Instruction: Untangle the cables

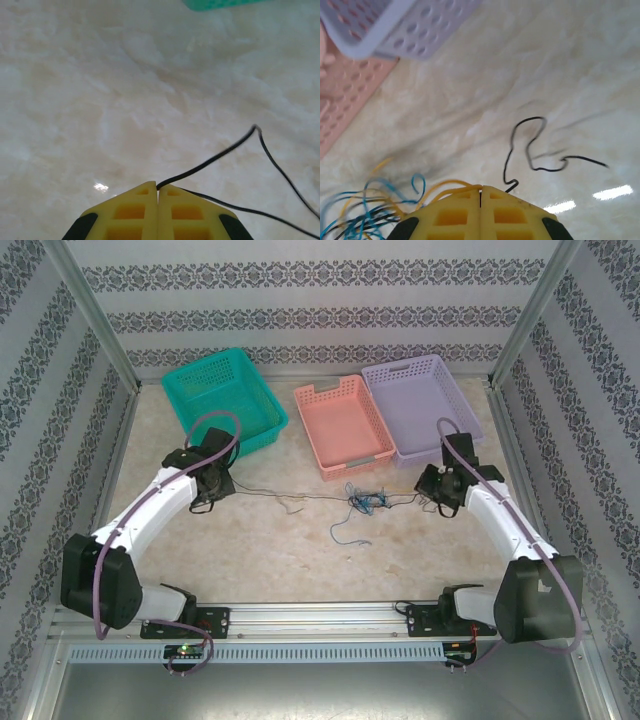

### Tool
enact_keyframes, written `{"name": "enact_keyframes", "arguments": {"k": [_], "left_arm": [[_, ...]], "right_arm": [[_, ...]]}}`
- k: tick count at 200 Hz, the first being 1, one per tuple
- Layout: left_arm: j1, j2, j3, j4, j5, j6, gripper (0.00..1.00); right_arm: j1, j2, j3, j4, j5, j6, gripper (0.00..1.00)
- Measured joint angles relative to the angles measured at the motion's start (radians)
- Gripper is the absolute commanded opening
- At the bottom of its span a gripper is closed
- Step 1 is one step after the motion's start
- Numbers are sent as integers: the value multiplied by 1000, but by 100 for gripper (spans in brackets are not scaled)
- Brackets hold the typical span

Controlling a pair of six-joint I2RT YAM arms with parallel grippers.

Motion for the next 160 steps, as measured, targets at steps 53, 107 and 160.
{"name": "enact_keyframes", "arguments": {"k": [53,107,160], "left_arm": [[4,-6,-1,8,47,12,0],[4,-8,22,29,152,41,0],[4,-68,157,-61,68,6,0]], "right_arm": [[-26,50,30,0,1,-3,0],[-19,145,32,13,-36,-12,0],[-56,139,-3,16,-50,-2,0]]}}
